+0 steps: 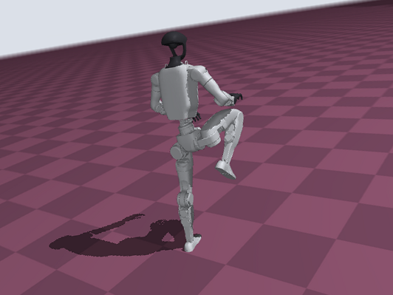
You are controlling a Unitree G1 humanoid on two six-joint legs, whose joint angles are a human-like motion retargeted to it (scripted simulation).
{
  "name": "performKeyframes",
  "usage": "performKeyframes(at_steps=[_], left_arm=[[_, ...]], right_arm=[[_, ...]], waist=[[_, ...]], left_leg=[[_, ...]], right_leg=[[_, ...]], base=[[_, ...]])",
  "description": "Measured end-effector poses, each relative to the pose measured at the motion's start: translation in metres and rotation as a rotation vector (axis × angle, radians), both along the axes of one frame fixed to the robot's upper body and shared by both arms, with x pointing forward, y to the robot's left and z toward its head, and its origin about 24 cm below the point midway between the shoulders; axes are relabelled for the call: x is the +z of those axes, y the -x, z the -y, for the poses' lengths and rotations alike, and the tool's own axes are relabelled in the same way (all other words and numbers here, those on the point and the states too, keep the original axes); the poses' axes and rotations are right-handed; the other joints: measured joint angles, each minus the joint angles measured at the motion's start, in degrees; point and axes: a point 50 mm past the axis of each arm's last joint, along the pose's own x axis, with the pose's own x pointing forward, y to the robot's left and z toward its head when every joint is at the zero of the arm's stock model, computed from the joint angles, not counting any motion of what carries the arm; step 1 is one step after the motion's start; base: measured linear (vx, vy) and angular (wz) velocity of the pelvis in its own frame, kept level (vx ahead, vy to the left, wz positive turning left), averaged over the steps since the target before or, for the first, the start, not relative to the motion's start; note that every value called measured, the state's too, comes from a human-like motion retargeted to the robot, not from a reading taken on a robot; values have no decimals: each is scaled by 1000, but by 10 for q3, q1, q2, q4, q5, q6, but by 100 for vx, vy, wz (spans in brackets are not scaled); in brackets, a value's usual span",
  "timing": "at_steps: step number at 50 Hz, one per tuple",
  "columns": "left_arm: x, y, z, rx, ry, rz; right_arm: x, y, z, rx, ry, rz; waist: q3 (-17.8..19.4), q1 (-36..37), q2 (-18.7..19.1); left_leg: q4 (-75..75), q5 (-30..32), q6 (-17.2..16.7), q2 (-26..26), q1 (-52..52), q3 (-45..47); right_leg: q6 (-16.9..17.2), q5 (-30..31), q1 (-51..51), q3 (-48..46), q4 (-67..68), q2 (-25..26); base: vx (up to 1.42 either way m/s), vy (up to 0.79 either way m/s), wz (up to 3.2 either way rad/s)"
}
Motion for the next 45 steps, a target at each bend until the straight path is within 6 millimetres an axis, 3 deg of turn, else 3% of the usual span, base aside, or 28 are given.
performKeyframes(at_steps=[2,5,8,10,12,15,17,18,20,22,25,28,31,35,36,39,45], left_arm=[[-2,0,9,-64,12,-22],[-1,-1,14,-55,45,-15],[-6,8,20,-90,59,-22],[2,3,11,-16,73,27],[-3,9,14,-30,97,11],[-4,15,13,-33,121,16],[0,17,14,-26,180,49],[2,19,14,-29,203,67],[12,19,12,-45,219,130],[24,16,8,-57,224,203],[32,18,1,-38,262,227],[44,21,-7,15,333,270],[67,20,-7,-12,280,369],[92,12,-10,-58,220,457],[94,9,-11,-56,221,462],[89,0,-4,-74,224,412],[59,-19,11,-91,200,258]], right_arm=[[3,1,3,-6,-25,-1],[5,0,11,-33,-56,-15],[-12,9,9,-36,-69,-106],[-12,4,12,-57,-76,-124],[-20,10,10,-63,-100,-145],[-33,20,15,-92,-125,-182],[-43,27,26,-126,-123,-262],[-47,33,30,-142,-132,-274],[-49,39,27,-121,-200,-287],[-50,43,36,-140,-254,-281],[-57,45,45,-150,-222,-333],[-57,42,52,-170,-150,-343],[-45,36,63,-210,-97,-290],[-45,36,68,-233,-110,-296],[-43,37,71,-241,-115,-283],[-50,41,75,-265,-127,-340],[-60,48,71,-278,-176,-413]], waist=[[9,-24,16],[0,-4,20],[-22,-14,15],[-45,32,1],[-71,38,-9],[-104,40,-23],[-97,12,-31],[-89,0,-40],[-98,2,-64],[-70,30,-85],[-73,72,-67],[-63,109,-50],[-59,102,-61],[-65,98,-76],[-60,102,-73],[-59,112,-99],[-30,157,-175]], left_leg=[[51,-29,-17,15,-25,-41],[0,-13,-3,-2,11,-47],[59,-58,-12,-12,-20,-85],[0,-37,10,-33,2,-66],[0,-51,-8,-40,-2,-81],[0,-66,-23,-48,-7,-110],[0,-66,1,-78,8,-167],[0,-72,-6,-91,28,-189],[9,-107,16,-117,43,-208],[31,-119,1,-152,80,-226],[174,-145,4,-169,29,-203],[330,-88,-17,-185,-51,-175],[551,-47,-37,-196,-208,-107],[823,-141,-13,-117,-391,-13],[884,-160,-21,-96,-426,-2],[1032,-214,-4,-84,-542,26],[1270,-274,-36,-33,-757,60]], right_leg=[[68,-11,28,-11,-33,-38],[66,-22,61,2,-113,-32],[108,-31,145,26,-219,-36],[76,13,172,55,-321,21],[136,13,259,70,-445,30],[137,5,416,97,-695,38],[137,26,578,151,-924,17],[138,28,670,165,-1037,4],[138,-7,782,185,-1182,-15],[135,-27,890,200,-1283,-48],[123,-29,928,188,-1317,-60],[137,-9,926,204,-1303,-68],[137,-28,919,178,-1289,-114],[117,-57,927,123,-1270,-135],[114,-61,933,114,-1263,-133],[118,-65,936,87,-1257,-162],[138,-71,936,72,-1236,-220]], base=[[21,5,154],[23,5,58],[24,2,88],[25,-13,-61],[34,-13,36],[35,-13,115],[32,5,233],[45,-13,208],[52,-31,119],[39,-18,27],[26,-20,-22],[14,-26,-37],[8,-14,90],[11,-26,122],[13,-17,95],[7,-16,86],[9,-14,35]])
